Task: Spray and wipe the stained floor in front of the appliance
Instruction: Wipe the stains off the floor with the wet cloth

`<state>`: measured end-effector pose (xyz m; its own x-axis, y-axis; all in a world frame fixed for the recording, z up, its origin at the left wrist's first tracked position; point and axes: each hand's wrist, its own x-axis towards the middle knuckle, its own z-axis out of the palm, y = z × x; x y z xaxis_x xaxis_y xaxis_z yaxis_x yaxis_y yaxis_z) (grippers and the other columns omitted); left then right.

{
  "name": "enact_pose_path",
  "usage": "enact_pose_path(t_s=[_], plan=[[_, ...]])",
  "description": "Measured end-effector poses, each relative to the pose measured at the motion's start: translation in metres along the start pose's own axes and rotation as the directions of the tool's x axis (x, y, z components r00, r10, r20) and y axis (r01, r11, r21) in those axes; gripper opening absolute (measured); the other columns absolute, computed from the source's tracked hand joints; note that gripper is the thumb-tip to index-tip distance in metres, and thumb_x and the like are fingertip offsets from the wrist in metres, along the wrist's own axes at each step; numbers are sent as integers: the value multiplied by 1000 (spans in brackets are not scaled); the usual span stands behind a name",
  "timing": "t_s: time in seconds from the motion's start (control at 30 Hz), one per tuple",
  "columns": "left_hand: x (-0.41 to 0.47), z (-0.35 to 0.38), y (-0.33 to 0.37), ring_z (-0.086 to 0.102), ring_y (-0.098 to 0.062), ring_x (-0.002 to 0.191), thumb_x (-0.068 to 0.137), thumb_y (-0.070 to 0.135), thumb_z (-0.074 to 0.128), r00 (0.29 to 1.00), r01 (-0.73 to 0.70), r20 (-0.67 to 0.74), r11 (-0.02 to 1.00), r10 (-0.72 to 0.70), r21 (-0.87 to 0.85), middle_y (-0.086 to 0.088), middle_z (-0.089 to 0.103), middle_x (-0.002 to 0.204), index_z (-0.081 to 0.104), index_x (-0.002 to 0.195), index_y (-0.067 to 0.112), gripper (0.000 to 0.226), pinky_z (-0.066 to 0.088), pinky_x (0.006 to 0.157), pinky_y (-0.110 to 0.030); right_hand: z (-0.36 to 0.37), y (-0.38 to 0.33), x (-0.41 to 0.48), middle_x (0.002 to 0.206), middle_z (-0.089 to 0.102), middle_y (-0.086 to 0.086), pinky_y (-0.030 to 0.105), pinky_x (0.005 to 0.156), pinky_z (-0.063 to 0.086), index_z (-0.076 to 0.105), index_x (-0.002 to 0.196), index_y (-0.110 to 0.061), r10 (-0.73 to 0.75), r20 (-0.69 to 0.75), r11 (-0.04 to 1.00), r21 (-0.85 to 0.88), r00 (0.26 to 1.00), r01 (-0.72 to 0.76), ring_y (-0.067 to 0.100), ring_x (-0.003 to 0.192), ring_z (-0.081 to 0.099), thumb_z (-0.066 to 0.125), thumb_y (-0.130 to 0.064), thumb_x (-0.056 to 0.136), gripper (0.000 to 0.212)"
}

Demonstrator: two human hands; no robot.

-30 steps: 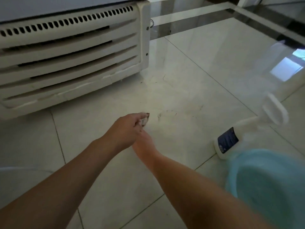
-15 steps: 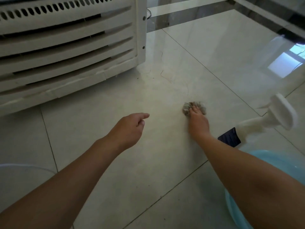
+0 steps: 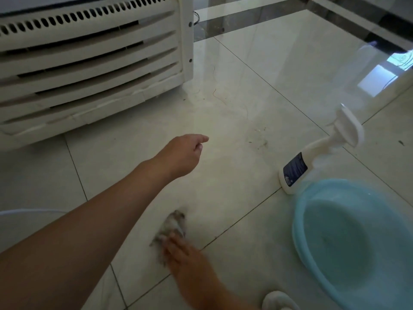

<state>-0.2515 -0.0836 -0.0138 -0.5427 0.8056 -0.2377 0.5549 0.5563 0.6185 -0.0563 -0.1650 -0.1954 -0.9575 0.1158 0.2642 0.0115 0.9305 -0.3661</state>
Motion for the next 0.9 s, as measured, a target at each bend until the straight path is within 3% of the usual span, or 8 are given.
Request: enact_pose_path(t_s=[0.07, 0.23, 0.37, 0.43, 0.67, 0.8, 0.9], plan=[[-2, 1, 1, 45, -18, 133, 100, 19, 36, 1000, -6, 5, 1000, 6, 4, -1, 50, 144, 52, 135, 24, 39, 30, 99, -19, 11, -5, -22, 124, 66, -3, 28, 89, 53, 74, 105, -21, 28, 39, 999, -21, 999, -27, 14, 118, 60, 36, -15, 100, 38], [-3, -1, -5, 46, -18, 131, 100, 19, 37, 1000, 4, 2, 1000, -4, 19, -1, 51, 143, 53, 135, 24, 38, 30, 98, -19, -16, 51, -21, 127, 64, 6, 28, 94, 52, 66, 117, -10, 271, -52, 960, -56, 961, -274, 19, 119, 60, 35, -10, 95, 38], [-2, 1, -8, 46, -18, 131, 100, 17, 38, 1000, -1, -1, 1000, 1, 23, -1, 52, 142, 53, 134, 23, 38, 31, 104, -22, -40, 129, 8, 143, 50, 5, 33, 99, 50, 57, 131, -8, 538, -60, 840, -41, 841, -540, 20, 132, 48, 46, -5, 89, 44], [0, 3, -11, 45, -17, 132, 100, 18, 37, 1000, -1, 6, 1000, 1, 18, 0, 51, 143, 52, 135, 23, 39, 30, 103, -21, -50, 165, 30, 147, 43, 7, 37, 105, 45, 53, 134, -6, 613, -85, 787, -21, 786, -616, 22, 136, 42, 50, 0, 91, 44], [9, 13, -27, 46, -13, 131, 100, 20, 38, 1000, 2, 11, 1000, -2, -20, 4, 52, 142, 51, 135, 27, 39, 30, 100, -18, -84, 251, 95, 156, 28, 0, 28, 110, 31, 41, 143, -11, 781, -154, 591, -131, 606, -796, 13, 143, 27, 37, 5, 94, 52], [10, 12, -30, 46, -12, 131, 100, 19, 38, 1000, -11, -2, 1000, 11, -27, 4, 51, 142, 51, 136, 26, 39, 29, 101, -17, -107, 300, 130, 154, 34, 1, 33, 105, 37, 48, 138, -10, 833, -145, 523, -113, 534, -845, 20, 136, 39, 36, 1, 96, 45], [7, 11, -31, 45, -12, 132, 100, 20, 38, 1000, -14, -4, 999, 13, -32, 5, 51, 143, 51, 136, 25, 39, 28, 101, -16, -120, 314, 151, 138, 52, 14, 34, 97, 42, 57, 126, -6, 886, -159, 439, -16, 436, -898, 30, 124, 50, 40, -5, 96, 35]])
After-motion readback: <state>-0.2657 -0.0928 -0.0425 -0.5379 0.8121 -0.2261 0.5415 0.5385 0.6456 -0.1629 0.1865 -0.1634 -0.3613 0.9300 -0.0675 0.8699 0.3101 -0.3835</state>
